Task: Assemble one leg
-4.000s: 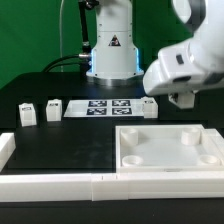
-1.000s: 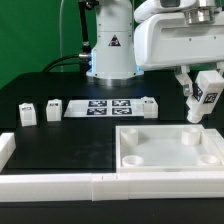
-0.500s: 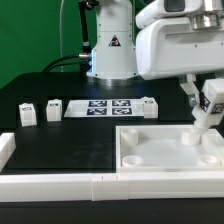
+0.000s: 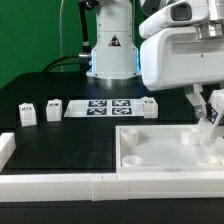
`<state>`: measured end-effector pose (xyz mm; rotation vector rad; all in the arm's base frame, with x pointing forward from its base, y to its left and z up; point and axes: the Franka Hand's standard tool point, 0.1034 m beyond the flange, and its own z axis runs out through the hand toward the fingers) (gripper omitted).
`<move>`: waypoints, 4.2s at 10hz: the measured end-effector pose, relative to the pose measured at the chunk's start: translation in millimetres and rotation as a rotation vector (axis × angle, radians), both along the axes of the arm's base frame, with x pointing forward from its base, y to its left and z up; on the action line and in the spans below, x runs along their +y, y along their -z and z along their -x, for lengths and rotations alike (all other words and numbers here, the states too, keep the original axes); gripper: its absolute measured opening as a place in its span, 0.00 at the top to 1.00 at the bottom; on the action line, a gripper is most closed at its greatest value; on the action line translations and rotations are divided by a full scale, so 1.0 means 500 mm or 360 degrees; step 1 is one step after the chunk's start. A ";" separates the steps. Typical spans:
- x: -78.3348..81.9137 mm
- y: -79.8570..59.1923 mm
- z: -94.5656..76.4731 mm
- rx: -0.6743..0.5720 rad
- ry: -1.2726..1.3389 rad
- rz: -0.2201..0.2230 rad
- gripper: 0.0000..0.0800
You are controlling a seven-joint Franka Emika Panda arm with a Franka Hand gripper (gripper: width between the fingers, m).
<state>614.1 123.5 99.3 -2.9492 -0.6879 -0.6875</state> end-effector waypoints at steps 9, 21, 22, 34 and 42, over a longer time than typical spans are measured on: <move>0.002 0.036 0.002 -0.0138 -0.0014 -0.0023 0.64; -0.058 0.080 0.015 -0.0184 0.0091 -0.0077 0.64; -0.057 0.080 0.015 -0.0184 0.0091 -0.0078 0.64; -0.058 0.004 -0.004 -0.0168 0.0076 -0.0051 0.19; -0.037 0.039 -0.003 0.0580 0.0071 0.0075 0.19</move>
Offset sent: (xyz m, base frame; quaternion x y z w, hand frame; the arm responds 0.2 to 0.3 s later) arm 0.0063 0.0067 -0.0041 0.0042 0.0926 0.0007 0.9957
